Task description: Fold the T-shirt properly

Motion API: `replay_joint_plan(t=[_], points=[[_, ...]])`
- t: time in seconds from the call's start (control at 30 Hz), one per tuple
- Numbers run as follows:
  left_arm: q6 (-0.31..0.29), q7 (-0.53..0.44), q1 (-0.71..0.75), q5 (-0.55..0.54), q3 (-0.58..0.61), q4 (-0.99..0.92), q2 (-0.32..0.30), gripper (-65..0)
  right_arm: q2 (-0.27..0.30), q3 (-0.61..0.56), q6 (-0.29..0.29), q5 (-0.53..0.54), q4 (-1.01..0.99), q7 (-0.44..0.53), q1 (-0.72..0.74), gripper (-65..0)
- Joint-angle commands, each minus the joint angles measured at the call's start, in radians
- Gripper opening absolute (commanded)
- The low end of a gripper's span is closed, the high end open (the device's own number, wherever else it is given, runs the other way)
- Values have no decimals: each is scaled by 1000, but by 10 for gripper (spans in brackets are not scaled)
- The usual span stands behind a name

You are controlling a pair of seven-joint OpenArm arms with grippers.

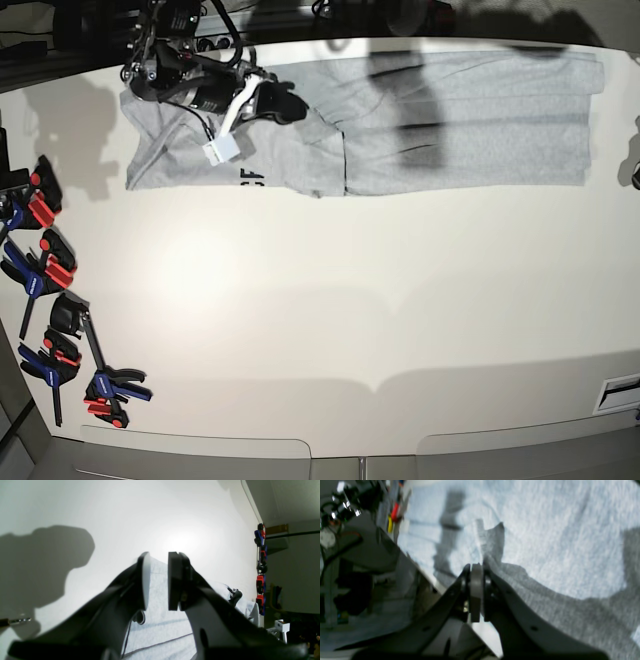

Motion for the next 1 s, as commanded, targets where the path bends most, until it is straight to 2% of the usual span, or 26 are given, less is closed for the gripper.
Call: replay_joint_plan(t=[0.0, 0.13, 0.17, 0.23, 0.27, 0.4, 0.6, 0.77, 0.97], points=[[-9, -9, -8, -24, -7, 14, -33, -538, 3, 3, 9, 31, 19, 11, 2, -650], [-9, -9, -8, -24, -7, 14, -33, -537, 3, 3, 9, 34, 19, 8, 0, -650], [-9, -10, -8, -24, -7, 14, -33, -537, 3, 3, 9, 34, 19, 8, 0, -620], [-9, -18, -8, -24, -7, 14, -33, -537, 3, 3, 9, 35, 19, 9, 0, -474], [-9, -20, -8, -24, -7, 14, -33, -537, 3, 3, 9, 36, 19, 10, 0, -435], [-9, -25, -8, -24, -7, 14, -33, -532, 6, 3, 9, 114, 23, 29, 3, -429], [-9, -24, -8, -24, -8, 14, -33, -468, 5, 9, 9, 240, 59, 46, 58, -429], [-9, -24, -8, -24, -8, 14, -33, -468, 5, 9, 9, 214, 66, 86, 150, -429], [-9, -27, -6, -24, -13, 14, -26, -468, 2, 9, 9, 57, 65, 166, 241, -429]])
